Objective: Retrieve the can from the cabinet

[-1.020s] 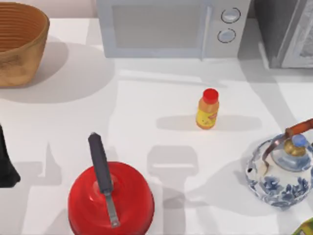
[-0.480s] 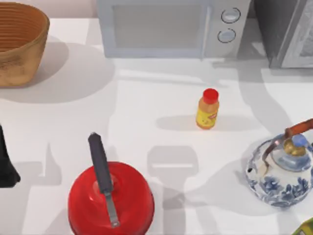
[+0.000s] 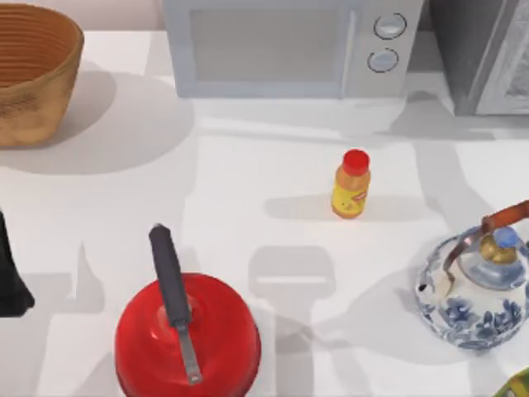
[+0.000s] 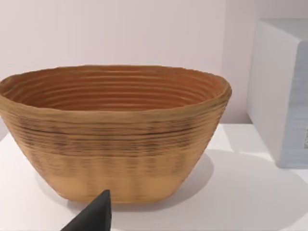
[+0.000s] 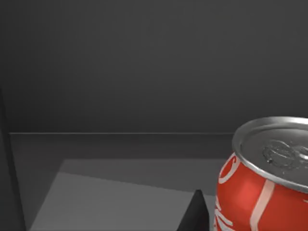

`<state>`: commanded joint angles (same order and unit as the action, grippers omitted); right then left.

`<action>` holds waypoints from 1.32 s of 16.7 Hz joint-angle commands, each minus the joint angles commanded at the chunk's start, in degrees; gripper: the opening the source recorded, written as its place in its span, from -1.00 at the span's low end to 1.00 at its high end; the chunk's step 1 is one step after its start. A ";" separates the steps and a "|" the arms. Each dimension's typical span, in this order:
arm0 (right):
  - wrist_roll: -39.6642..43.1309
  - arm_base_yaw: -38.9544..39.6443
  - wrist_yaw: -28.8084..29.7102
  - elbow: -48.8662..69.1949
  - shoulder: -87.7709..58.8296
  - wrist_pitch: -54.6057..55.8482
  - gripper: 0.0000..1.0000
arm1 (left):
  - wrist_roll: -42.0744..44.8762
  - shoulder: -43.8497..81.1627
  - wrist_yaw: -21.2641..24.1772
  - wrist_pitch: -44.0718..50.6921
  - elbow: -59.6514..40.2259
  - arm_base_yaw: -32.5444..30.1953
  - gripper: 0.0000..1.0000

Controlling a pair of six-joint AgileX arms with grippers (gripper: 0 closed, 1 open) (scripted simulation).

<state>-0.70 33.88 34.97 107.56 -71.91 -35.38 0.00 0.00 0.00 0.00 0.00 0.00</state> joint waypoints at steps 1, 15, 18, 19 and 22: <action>0.00 0.00 0.00 0.00 0.00 0.00 -1.00 | 0.00 0.00 0.00 0.00 0.00 0.00 1.00; 0.23 -16.22 -16.81 -54.48 34.41 16.87 -1.00 | 0.00 0.00 0.00 0.00 0.00 0.00 1.00; 0.27 -21.64 -22.39 -71.88 46.13 22.77 -1.00 | 0.00 0.00 0.00 0.00 0.00 0.00 1.00; 0.30 -23.38 -24.18 -77.35 49.86 24.65 -1.00 | 0.00 0.00 0.00 0.00 0.00 0.00 1.00; 0.42 -28.13 -29.06 -91.87 59.99 29.66 -1.00 | 0.00 0.00 0.00 0.00 0.00 0.00 1.00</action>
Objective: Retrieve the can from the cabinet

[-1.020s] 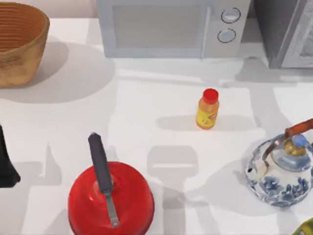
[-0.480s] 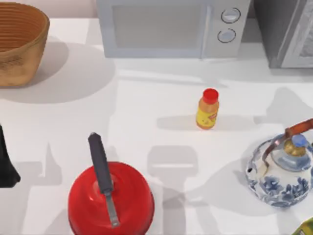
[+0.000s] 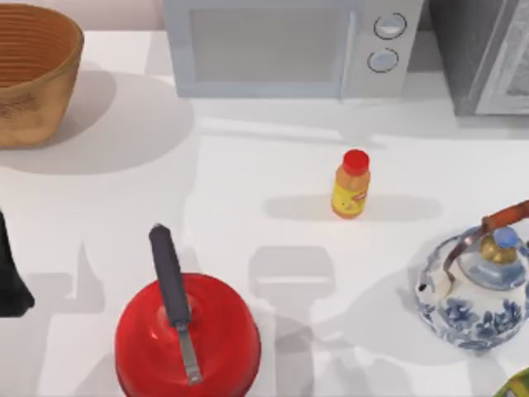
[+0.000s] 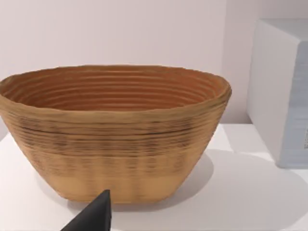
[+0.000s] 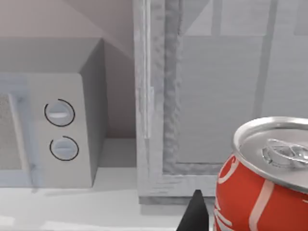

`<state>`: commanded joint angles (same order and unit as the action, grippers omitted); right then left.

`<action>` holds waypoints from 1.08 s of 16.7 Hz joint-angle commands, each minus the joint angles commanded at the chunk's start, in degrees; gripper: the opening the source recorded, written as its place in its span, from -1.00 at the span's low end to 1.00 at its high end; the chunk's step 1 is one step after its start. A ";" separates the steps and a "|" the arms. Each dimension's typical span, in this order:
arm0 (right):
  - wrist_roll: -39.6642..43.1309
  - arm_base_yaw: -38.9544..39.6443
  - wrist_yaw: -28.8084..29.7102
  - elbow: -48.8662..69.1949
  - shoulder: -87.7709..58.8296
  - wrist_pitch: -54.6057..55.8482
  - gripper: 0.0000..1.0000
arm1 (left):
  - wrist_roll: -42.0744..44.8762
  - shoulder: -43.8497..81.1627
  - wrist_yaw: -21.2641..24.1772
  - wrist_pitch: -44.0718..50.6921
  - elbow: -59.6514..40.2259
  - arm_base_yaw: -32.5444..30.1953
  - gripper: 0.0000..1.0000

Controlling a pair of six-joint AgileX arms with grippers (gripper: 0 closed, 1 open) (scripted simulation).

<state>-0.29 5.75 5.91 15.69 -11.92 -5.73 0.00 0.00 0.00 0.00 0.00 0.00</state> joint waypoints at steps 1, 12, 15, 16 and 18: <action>0.05 -1.37 -1.40 -3.99 2.88 1.40 -1.00 | 0.00 0.00 0.00 0.00 0.00 0.00 1.00; 0.19 -5.58 -5.86 -15.77 11.60 5.60 -1.00 | 0.00 0.00 0.00 0.00 0.00 0.00 1.00; 0.32 -7.05 -8.28 -14.87 8.28 7.56 -1.00 | 0.00 0.00 0.00 0.00 0.00 0.00 1.00; 0.40 -8.02 -9.89 -14.26 6.10 8.88 -1.00 | 0.00 0.00 0.00 0.00 0.00 0.00 1.00; 0.58 -10.67 -14.29 -12.58 0.21 12.56 -1.00 | 0.00 0.00 0.00 0.00 0.00 0.00 1.00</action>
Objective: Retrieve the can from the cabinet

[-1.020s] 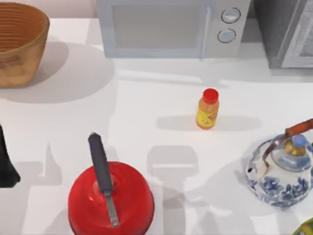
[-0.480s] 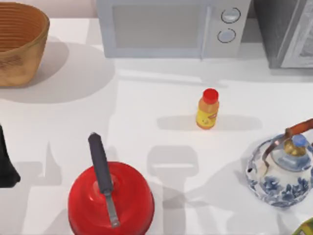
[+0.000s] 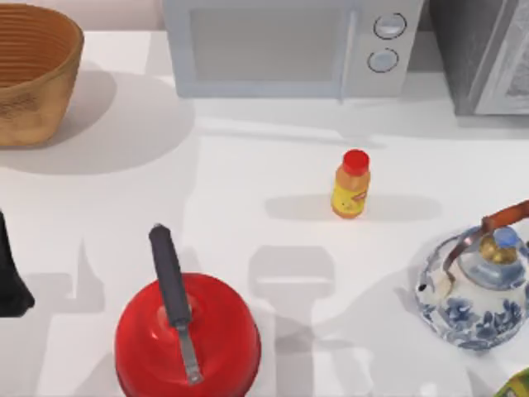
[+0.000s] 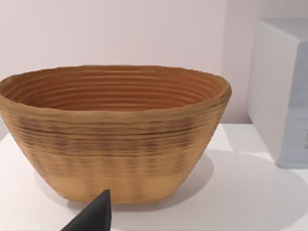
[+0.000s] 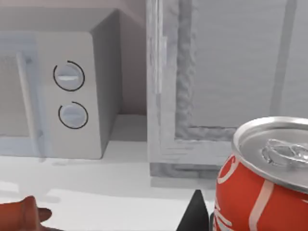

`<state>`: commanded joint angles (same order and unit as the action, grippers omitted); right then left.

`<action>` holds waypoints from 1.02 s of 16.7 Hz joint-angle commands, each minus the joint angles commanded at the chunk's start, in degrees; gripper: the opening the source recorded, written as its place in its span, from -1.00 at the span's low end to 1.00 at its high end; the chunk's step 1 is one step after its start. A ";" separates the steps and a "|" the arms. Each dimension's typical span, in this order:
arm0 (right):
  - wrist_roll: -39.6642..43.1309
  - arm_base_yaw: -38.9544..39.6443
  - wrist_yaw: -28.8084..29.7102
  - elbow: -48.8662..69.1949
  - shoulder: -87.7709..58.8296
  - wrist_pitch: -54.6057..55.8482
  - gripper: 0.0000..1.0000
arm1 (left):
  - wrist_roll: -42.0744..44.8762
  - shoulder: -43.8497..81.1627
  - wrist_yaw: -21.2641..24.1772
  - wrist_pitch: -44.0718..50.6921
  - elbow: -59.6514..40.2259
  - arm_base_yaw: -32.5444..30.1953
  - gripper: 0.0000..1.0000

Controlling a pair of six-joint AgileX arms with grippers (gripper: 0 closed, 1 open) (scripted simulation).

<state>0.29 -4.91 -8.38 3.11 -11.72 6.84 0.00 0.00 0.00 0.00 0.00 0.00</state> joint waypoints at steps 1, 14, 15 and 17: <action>0.11 -1.61 -2.71 1.04 -3.59 2.29 -1.00 | 0.00 0.00 0.00 0.00 0.00 0.00 1.00; 1.92 -31.52 -54.34 21.02 -69.99 46.85 -1.00 | 0.00 0.00 0.00 0.00 0.00 0.00 1.00; 2.06 -33.97 -58.56 22.71 -75.34 50.55 -1.00 | 0.00 0.00 0.00 0.00 0.00 0.00 1.00; 2.34 -38.67 -66.66 25.97 -85.56 57.64 -1.00 | 0.00 0.00 0.00 0.00 0.00 0.00 1.00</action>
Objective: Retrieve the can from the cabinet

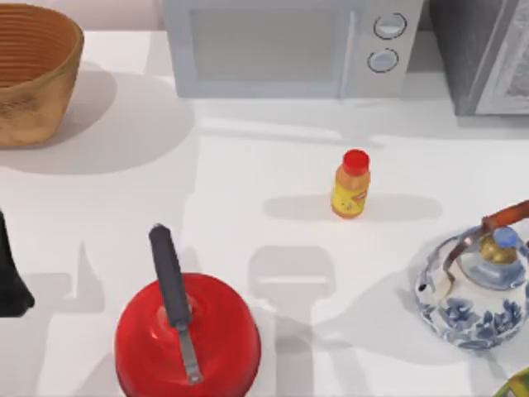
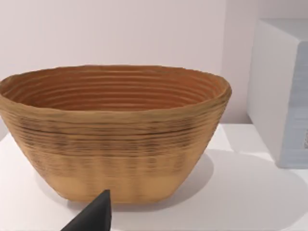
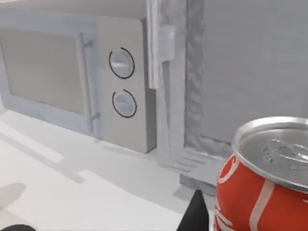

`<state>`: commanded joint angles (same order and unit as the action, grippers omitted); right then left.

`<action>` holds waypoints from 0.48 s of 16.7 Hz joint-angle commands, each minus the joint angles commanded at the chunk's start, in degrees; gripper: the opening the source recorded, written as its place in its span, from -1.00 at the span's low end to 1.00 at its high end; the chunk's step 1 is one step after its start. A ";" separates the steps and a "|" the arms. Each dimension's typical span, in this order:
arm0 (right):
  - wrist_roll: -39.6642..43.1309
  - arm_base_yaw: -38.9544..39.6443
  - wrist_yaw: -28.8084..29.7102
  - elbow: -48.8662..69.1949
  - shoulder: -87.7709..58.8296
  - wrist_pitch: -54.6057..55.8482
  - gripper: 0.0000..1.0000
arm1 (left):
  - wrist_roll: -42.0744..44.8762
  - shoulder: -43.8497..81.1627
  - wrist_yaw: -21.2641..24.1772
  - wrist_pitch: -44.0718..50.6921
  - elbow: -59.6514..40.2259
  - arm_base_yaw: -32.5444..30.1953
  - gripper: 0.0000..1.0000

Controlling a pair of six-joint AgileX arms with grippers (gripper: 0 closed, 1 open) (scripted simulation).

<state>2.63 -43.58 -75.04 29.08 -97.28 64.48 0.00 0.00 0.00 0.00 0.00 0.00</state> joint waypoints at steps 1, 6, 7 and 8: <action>0.13 -2.21 -3.80 1.54 -4.79 3.33 -1.00 | 0.00 0.00 0.00 0.00 0.00 0.00 1.00; 0.61 -11.24 -19.33 7.84 -24.35 16.89 -1.00 | 0.00 0.00 0.00 0.00 0.00 0.00 1.00; 0.67 -12.50 -21.49 8.72 -27.10 18.78 -1.00 | 0.00 0.00 0.00 0.00 0.00 0.00 1.00; 0.71 -13.55 -23.30 9.45 -29.39 20.34 -1.00 | 0.00 0.00 0.00 0.00 0.00 0.00 1.00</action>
<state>3.35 -57.14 -98.34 38.53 -126.67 84.82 0.00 0.00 0.00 0.00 0.00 0.00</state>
